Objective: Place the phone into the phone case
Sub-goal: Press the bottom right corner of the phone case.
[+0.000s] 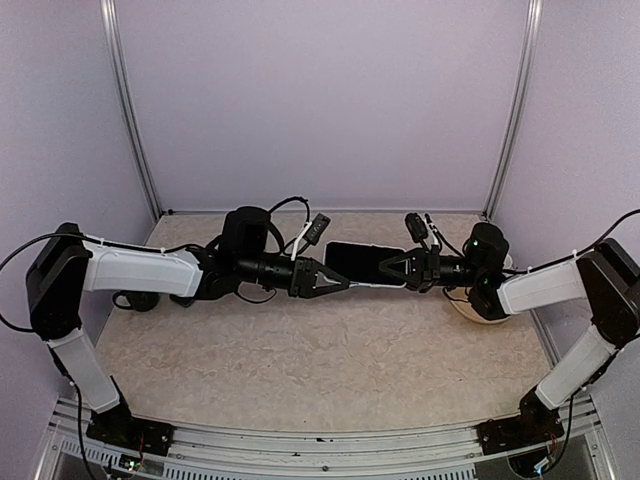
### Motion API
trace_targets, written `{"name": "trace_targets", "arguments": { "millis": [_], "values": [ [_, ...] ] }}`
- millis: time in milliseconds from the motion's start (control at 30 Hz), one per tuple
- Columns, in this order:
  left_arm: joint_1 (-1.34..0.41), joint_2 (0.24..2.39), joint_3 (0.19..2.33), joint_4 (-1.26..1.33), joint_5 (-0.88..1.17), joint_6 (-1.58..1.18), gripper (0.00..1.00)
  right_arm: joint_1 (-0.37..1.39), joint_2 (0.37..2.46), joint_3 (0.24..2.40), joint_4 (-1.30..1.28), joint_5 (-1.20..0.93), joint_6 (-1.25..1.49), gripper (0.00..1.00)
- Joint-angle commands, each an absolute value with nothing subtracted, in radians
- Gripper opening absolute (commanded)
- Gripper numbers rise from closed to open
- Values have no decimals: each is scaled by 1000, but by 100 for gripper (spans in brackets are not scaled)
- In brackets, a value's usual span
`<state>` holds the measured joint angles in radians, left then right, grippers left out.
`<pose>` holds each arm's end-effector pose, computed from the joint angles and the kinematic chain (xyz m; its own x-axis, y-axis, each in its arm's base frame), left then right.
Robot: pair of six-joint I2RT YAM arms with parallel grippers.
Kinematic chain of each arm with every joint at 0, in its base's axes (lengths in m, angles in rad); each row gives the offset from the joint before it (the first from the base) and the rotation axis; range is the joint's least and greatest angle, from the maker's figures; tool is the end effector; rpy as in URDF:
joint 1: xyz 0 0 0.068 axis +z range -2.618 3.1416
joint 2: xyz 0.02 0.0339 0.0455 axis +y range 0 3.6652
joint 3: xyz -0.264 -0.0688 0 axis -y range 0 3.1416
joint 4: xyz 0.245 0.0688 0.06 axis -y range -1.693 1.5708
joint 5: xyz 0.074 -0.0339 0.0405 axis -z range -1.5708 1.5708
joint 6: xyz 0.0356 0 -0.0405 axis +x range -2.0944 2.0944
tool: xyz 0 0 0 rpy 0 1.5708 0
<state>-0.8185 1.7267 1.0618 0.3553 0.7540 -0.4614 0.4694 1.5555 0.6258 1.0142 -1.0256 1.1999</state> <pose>0.2460 -0.2985 0.2399 -0.6217 0.1894 -0.7600 0.7828 0.1188 -0.6108 0.2562 0.1641 0.2248 -0.8995 0.0857 -0.4284 -0.4306 -0.0076 0.9025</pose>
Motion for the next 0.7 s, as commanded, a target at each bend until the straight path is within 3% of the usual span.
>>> {"name": "trace_targets", "arguments": {
  "millis": [0, 133, 333, 667],
  "values": [
    [-924, 1755, 1081, 127, 748, -235, 17, 461, 1576, 642, 1002, -887, 1369, 4],
    [-935, 1759, 1109, 61, 704, -196, 16, 458, 1584, 638, 1018, -891, 1380, 4],
    [-937, 1785, 1133, 13, 616, -194, 0, 457, 1577, 638, 1000, -891, 1365, 4],
    [-938, 1789, 1164, -50, 430, -219, 0, 459, 1543, 671, 843, -876, 1234, 4]
  ]
}}
